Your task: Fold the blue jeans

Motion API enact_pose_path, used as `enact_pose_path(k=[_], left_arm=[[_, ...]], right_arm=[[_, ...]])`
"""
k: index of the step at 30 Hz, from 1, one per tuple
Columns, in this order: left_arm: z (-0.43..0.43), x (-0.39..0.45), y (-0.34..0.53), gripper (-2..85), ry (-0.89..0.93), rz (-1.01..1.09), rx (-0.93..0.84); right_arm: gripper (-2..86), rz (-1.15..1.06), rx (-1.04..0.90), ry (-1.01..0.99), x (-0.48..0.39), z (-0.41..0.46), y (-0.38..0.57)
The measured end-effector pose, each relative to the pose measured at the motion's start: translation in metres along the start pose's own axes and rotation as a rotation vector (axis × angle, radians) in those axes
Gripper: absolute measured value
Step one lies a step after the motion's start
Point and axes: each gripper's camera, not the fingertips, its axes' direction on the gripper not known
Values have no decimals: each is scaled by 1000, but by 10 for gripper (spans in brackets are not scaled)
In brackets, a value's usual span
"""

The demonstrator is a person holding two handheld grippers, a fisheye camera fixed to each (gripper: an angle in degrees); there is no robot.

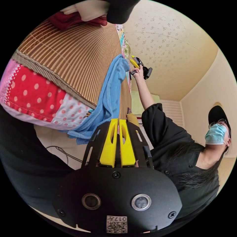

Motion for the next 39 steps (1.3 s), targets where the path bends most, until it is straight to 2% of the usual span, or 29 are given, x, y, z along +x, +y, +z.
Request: enact_pose_path(k=[5,9,11,13,14,16,17,20,21,23,24,26,29,35,37,39], left_arm=[[30,3,0,63,-81,98,-9],[77,18,-5,133,-331,201,-46],[96,23,-3,132,-389,244,-44],[123,25,4,106,-521,276,-57],[128,27,7,93,-565,284,-58],[149,32,18,25,-691,333,-123],[153,32,21,19,-675,335,-161],[168,23,47,2,-451,335,-335],[175,13,61,1,-381,302,-422],[181,-4,84,1,-410,235,-493],[182,-13,100,4,-465,223,-490],[178,-22,119,18,-539,195,-426],[176,-22,131,60,-483,200,-331],[209,30,96,97,-490,419,-196],[228,39,72,112,-476,458,-158],[241,38,56,129,-487,448,-142]], right_arm=[[100,25,-68,3,7,-42,159],[116,171,-89,-13,8,-66,276],[120,222,-71,-63,-2,-66,310],[117,239,-65,-128,-16,-51,331],[111,211,3,-56,-30,-53,339],[45,153,-142,19,-43,-45,330],[38,142,-178,-3,-44,-54,326],[32,152,-143,-126,-32,-102,350],[31,143,-184,-138,-27,-115,366],[34,120,-310,-122,-18,-121,391],[36,132,-361,-93,-10,-124,406],[41,162,-342,-11,3,-137,419],[60,228,-251,3,29,-166,411],[92,220,-134,49,70,-177,353],[98,246,-114,42,86,-172,338],[106,306,-83,-71,116,-165,328]])
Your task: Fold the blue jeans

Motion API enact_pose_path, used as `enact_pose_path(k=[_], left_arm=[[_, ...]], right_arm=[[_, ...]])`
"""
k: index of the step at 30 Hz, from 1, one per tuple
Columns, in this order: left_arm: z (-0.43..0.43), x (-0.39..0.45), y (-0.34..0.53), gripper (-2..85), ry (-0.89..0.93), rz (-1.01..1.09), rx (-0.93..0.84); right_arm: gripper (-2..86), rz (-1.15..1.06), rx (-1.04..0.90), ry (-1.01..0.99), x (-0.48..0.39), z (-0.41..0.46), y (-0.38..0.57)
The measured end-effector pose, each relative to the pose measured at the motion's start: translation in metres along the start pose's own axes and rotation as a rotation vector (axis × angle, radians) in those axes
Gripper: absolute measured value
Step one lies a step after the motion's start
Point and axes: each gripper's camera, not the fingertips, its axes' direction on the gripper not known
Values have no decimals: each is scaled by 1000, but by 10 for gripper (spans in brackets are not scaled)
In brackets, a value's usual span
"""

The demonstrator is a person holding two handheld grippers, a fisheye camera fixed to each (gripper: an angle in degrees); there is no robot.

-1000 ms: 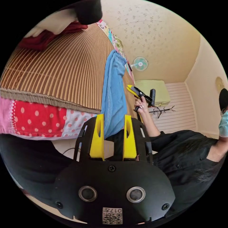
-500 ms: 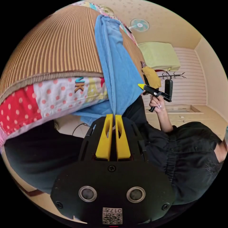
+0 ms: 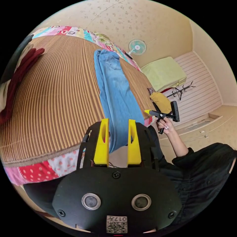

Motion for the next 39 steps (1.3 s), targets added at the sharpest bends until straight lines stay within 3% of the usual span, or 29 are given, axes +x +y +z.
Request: enact_pose_path(k=[5,10,14,20,24,29,33,39], left_arm=[[32,-11,-8,142,32,-74,-79],[49,-30,21,15,167,-236,-166],[30,-38,44,1,359,-235,-118],[-58,52,80,-3,547,172,-51],[-160,129,91,-3,710,421,189],[-248,229,83,-3,662,681,363],[-281,262,54,-3,447,632,502],[-258,252,-34,-3,257,454,475]], right_arm=[[119,79,-26,-341,36,-1,3],[88,146,-53,-499,64,3,17],[39,78,-66,-708,68,-17,24],[27,-226,129,-923,19,-144,73],[24,-431,287,-1108,-21,-251,78],[22,-547,398,-986,-92,-347,57],[20,-487,371,-862,-114,-355,-3],[20,-421,360,-574,-120,-310,-103]])
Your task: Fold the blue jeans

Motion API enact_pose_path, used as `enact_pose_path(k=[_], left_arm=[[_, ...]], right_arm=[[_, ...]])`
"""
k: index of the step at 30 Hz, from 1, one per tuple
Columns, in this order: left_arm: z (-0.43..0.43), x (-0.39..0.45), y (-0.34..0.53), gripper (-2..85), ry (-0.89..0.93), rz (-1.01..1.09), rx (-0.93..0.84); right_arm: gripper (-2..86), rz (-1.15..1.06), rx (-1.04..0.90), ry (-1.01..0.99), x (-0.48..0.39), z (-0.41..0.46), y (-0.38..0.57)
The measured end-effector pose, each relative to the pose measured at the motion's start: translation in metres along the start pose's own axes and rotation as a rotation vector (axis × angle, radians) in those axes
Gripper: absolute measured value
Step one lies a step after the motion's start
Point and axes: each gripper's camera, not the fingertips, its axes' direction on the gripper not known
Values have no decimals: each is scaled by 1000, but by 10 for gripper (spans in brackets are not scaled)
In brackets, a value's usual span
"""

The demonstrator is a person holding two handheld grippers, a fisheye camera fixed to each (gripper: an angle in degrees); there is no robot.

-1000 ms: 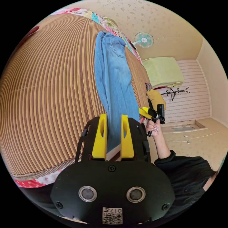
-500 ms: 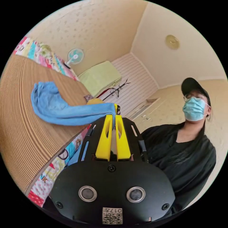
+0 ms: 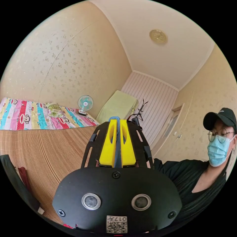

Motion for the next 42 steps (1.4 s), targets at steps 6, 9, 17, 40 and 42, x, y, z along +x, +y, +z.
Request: enact_pose_path(k=[6,9,17,40,42], left_arm=[[45,-56,25,-1,-77,-51,-98],[60,-73,86,3,-92,-50,-189],[56,-135,304,67,-28,-525,-451],[26,-132,213,79,431,-688,-307],[-8,-116,183,80,366,-597,-265]], right_arm=[[22,-31,-4,139,43,31,33],[24,-94,-56,165,62,39,109],[48,177,-344,95,130,46,349],[79,456,-280,-394,159,48,280],[74,343,-361,-391,128,75,246]])
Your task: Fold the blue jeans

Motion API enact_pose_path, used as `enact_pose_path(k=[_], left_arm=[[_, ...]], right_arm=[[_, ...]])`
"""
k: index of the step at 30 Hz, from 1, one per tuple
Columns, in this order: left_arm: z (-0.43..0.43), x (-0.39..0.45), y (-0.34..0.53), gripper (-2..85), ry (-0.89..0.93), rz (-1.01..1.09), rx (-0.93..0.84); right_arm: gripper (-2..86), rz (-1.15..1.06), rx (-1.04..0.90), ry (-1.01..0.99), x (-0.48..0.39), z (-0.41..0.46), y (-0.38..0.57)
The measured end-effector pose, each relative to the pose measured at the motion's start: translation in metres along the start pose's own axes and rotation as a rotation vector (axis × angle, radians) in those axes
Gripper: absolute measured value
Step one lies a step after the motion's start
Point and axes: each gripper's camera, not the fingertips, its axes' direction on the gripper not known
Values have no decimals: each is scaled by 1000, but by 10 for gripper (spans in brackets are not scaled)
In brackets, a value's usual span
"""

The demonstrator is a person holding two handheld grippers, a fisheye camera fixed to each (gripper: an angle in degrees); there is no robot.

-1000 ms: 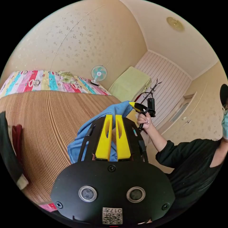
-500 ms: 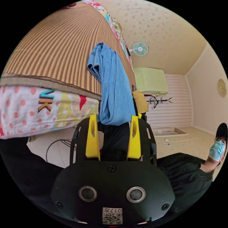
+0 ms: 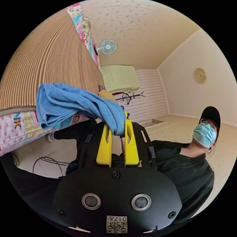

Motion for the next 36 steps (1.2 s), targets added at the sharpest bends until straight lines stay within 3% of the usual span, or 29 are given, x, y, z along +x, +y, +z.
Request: enact_pose_path(k=[4,8,11,14,18,20,24,28,31,34,36], left_arm=[[-81,53,-18,81,-163,73,137],[-172,114,-36,81,-306,193,303],[-245,174,-46,82,-547,280,417],[-315,186,-55,90,-670,221,561],[-376,118,-33,125,-854,-88,670],[-378,82,2,128,-891,-161,713],[-330,17,107,124,-1008,-270,836],[-241,-25,146,100,-1026,-269,742],[-161,-42,131,78,-975,-180,597],[-73,-51,95,58,-875,-41,392],[-17,-53,72,55,-782,60,241]], right_arm=[[71,-88,-129,-8,-18,63,-77],[70,-347,-209,2,-84,167,-173],[73,-491,-214,91,-127,253,-223],[80,-531,-186,201,-123,339,-258],[82,-398,-280,434,-32,430,-255],[70,-368,-339,428,9,438,-224],[40,-334,-374,415,89,386,-130],[12,-264,-291,546,137,289,-52],[6,-158,-82,744,142,192,3],[5,-76,298,842,118,96,52],[7,-141,602,985,87,39,91]])
